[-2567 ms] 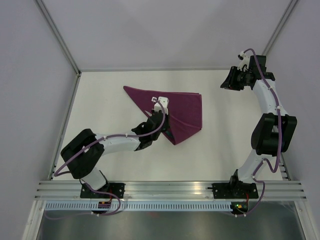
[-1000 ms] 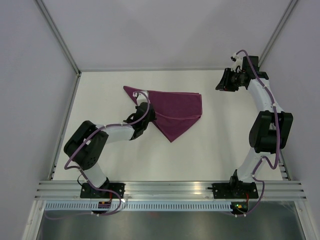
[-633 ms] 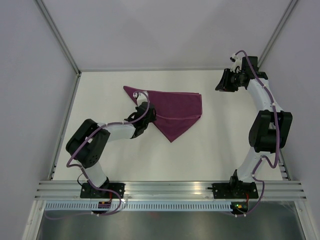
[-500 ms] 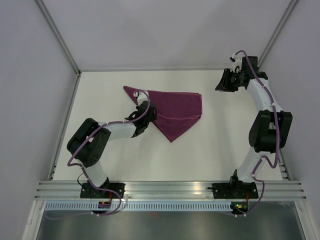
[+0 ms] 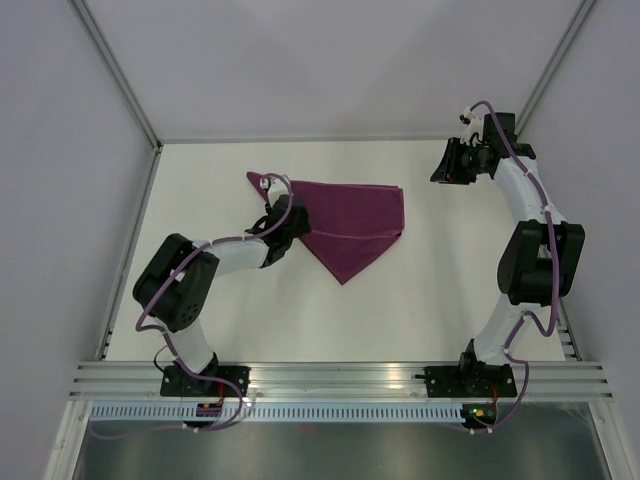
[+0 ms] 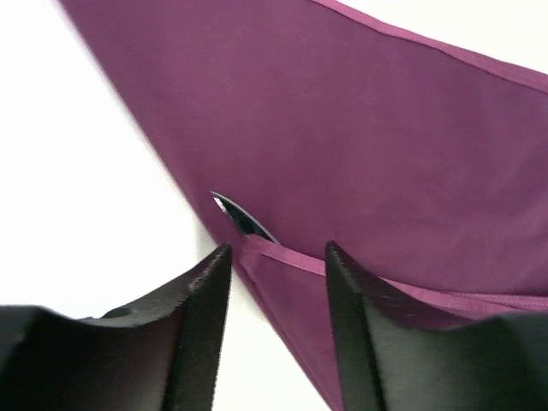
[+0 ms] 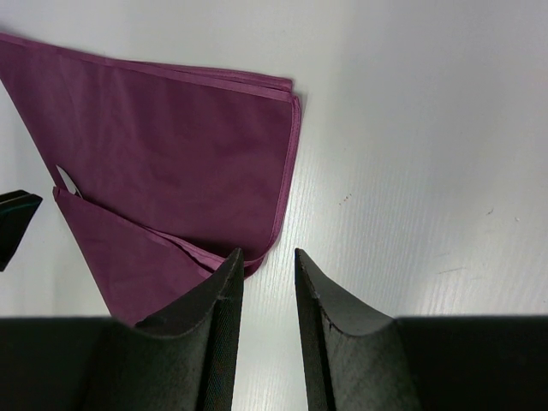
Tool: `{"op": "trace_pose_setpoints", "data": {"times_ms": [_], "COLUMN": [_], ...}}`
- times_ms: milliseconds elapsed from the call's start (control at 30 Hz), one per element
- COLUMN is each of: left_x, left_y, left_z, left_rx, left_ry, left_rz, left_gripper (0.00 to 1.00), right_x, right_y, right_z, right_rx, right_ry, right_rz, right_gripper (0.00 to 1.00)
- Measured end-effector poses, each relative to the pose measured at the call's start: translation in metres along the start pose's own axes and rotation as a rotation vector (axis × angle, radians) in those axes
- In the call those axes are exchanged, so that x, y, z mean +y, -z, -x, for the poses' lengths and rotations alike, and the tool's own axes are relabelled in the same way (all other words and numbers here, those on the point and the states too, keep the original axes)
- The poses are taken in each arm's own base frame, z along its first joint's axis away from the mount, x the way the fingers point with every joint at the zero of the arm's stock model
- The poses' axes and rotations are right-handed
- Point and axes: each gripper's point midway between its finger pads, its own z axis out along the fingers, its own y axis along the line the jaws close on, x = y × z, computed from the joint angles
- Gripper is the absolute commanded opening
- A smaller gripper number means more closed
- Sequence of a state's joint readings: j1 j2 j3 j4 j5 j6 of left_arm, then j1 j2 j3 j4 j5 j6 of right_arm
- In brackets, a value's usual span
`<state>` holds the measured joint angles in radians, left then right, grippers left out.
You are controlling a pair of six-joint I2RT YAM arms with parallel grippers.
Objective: Fold the napkin, place the utensils inside, and roll it up
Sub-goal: Fold the napkin
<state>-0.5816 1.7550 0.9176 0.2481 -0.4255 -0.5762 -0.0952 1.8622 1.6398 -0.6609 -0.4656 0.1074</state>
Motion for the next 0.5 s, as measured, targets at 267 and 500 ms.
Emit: {"op": "trace_pose_setpoints", "data": {"times_ms": [267,500], "left_x": [0.062,0.108], "left_y": [-0.025,-0.072], "left_z": [0.079,0.169], "left_rx": [-0.014,-0.088], "left_ry": [0.211,0.367], "left_rz": [0.059,0.015], "left_gripper": [0.97,0.75], "right_x": [0.000,0.001], "right_y": [0.000,0.001], "right_z": [-0.001,0.001], "right_rx": [0.004,0.000], "right_ry": [0.001,0.007], "right_rz": [0.000,0.002], "right_gripper": [0.36,0.36]}}
